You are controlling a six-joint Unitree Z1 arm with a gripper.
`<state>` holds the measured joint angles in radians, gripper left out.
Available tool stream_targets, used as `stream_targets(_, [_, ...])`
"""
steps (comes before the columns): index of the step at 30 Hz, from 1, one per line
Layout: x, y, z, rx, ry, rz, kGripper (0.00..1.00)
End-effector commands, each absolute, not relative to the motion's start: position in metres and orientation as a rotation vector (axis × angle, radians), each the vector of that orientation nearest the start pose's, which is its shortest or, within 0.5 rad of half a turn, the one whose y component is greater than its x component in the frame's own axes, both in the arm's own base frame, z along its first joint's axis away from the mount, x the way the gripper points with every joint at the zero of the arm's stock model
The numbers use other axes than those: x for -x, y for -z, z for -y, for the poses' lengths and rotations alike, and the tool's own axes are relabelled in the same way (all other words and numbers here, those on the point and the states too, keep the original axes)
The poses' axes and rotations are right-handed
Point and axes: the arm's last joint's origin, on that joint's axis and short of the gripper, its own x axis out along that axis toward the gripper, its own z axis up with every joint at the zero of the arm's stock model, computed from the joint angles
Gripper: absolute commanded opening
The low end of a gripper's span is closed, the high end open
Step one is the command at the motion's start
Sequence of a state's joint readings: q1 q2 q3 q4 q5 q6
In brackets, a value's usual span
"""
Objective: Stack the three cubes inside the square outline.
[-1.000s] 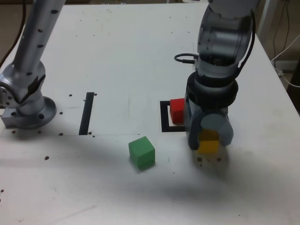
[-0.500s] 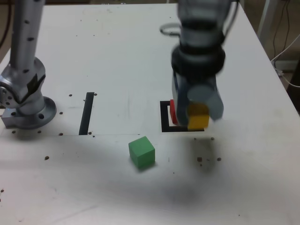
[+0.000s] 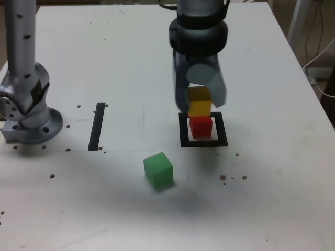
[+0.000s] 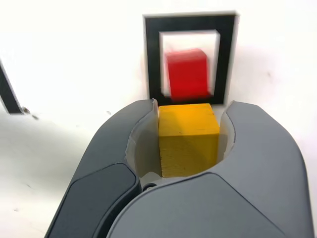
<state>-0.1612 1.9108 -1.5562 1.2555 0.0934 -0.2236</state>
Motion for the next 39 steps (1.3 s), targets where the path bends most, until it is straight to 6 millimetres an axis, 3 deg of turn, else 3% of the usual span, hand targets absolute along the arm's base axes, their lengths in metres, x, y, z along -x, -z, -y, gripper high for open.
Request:
stream_targets(1, [-0.337,-0.286,0.041,-0.024,-0.125,-1.609,0.12])
stream_targets(13, [-0.349,-0.27,0.035,-0.017,-0.104,-1.628,0.12])
stream_targets(29, [-0.355,-0.264,0.026,-0.011,-0.109,-1.632,0.13])
stream_targets(39, [-0.354,-0.26,0.027,0.001,-0.094,-1.646,0.27])
